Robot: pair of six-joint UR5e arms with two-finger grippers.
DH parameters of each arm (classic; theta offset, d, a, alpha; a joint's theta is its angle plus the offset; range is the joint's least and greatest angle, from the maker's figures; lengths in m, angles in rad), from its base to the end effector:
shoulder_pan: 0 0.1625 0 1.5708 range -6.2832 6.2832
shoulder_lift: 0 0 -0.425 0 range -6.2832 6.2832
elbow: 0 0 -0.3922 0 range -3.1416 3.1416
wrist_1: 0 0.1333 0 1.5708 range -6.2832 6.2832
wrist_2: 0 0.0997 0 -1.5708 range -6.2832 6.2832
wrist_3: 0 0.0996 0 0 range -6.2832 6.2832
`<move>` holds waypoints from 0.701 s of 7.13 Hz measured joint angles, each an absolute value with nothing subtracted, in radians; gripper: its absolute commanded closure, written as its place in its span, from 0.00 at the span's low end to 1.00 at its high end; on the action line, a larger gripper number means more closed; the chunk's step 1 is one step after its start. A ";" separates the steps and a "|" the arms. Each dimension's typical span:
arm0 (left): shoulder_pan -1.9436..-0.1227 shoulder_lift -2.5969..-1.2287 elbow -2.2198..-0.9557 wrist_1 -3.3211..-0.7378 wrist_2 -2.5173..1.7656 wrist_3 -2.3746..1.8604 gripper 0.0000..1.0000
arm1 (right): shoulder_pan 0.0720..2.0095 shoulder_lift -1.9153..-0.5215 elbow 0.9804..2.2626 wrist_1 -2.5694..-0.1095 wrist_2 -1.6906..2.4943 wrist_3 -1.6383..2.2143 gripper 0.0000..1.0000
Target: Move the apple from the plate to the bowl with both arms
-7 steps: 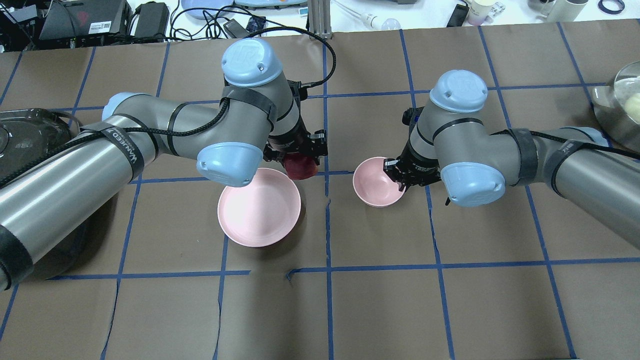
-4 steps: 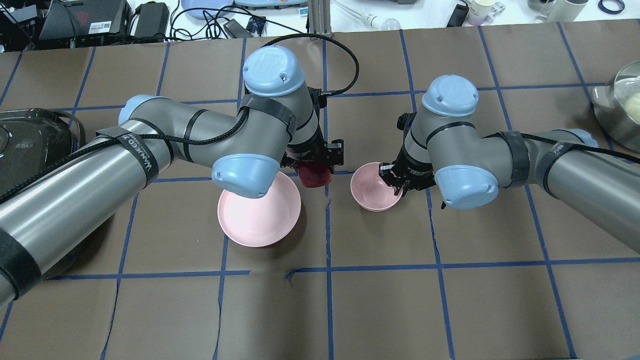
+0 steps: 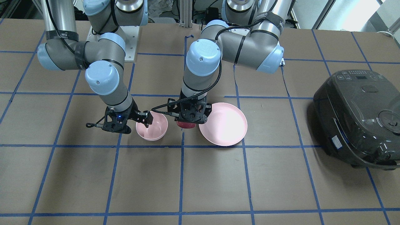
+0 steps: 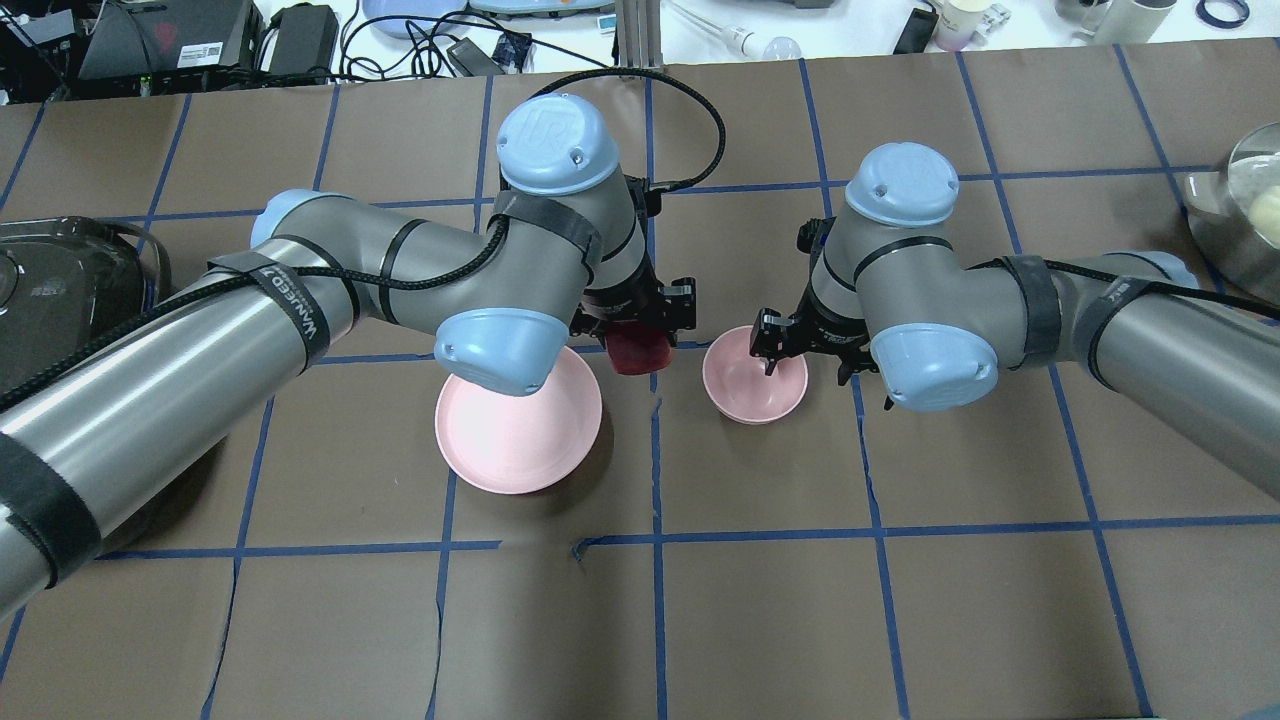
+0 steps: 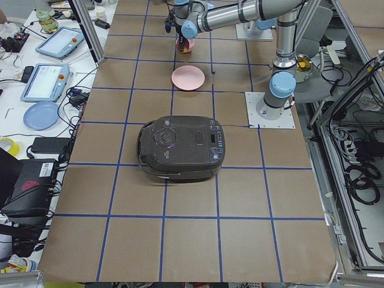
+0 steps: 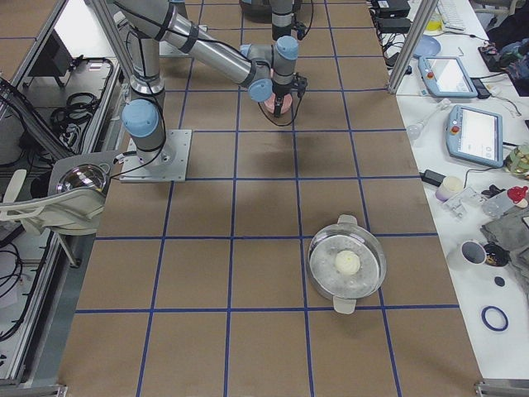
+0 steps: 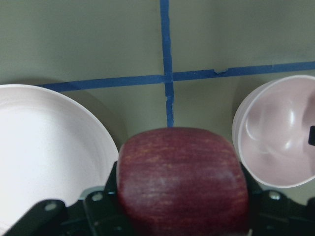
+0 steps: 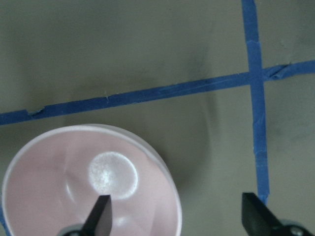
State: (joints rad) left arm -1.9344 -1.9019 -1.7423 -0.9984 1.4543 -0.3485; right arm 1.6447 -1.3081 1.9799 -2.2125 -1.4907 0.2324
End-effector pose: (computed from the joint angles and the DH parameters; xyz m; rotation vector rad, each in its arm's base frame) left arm -0.3446 -0.4982 0.2838 -0.0288 -3.0078 0.0373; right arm 0.1788 -0.5022 0.2266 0.2446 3.0566 0.0644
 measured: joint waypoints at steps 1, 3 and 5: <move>-1.935 -1.912 -1.731 -0.995 1.450 -0.379 0.99 | 1.638 -1.319 1.938 -2.179 -1.526 0.224 0.00; -1.939 -1.933 -1.697 -0.990 1.421 -0.470 1.00 | 1.638 -1.403 1.787 -1.948 -1.585 0.221 0.00; -1.969 -1.970 -1.651 -0.988 1.413 -0.581 1.00 | 1.642 -1.501 1.573 -1.631 -1.601 0.226 0.00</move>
